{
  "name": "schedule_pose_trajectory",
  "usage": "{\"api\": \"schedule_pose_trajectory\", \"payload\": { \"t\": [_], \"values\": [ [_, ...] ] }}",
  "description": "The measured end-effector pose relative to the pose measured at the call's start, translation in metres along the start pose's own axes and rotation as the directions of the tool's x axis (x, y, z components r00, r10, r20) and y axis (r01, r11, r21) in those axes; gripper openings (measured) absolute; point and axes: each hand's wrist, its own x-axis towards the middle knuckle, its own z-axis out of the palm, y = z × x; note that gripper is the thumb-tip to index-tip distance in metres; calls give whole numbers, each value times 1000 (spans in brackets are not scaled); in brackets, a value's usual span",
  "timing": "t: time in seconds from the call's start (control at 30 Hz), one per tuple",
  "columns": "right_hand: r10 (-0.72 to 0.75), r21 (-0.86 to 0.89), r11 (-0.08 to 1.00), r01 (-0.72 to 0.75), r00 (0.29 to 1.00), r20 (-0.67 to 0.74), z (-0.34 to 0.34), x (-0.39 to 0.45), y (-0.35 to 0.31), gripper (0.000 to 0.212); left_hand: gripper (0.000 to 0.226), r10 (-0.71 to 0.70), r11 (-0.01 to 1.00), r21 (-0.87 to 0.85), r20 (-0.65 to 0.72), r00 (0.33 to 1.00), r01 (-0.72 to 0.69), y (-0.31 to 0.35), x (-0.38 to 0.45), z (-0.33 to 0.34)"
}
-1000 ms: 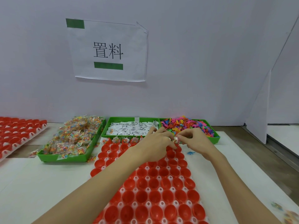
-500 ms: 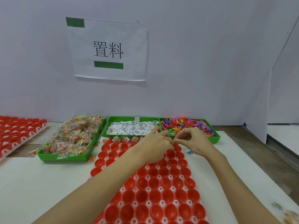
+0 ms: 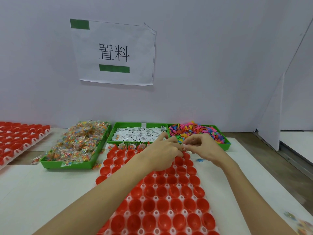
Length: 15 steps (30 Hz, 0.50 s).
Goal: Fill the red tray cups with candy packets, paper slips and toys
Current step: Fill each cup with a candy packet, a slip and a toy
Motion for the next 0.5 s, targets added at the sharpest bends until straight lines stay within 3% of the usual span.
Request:
{"api": "schedule_pose_trajectory", "payload": {
  "t": [0.23,0.5],
  "values": [
    [-25,-137,991,12,996,-89,11,2,0,14,53,20,1000,-20,2,1000,-20,1,-5,2],
    [-29,-160,987,3,987,-160,21,2,-1,11,57,18,998,-69,57,998,-14,-1,-3,-5]
  ]
}}
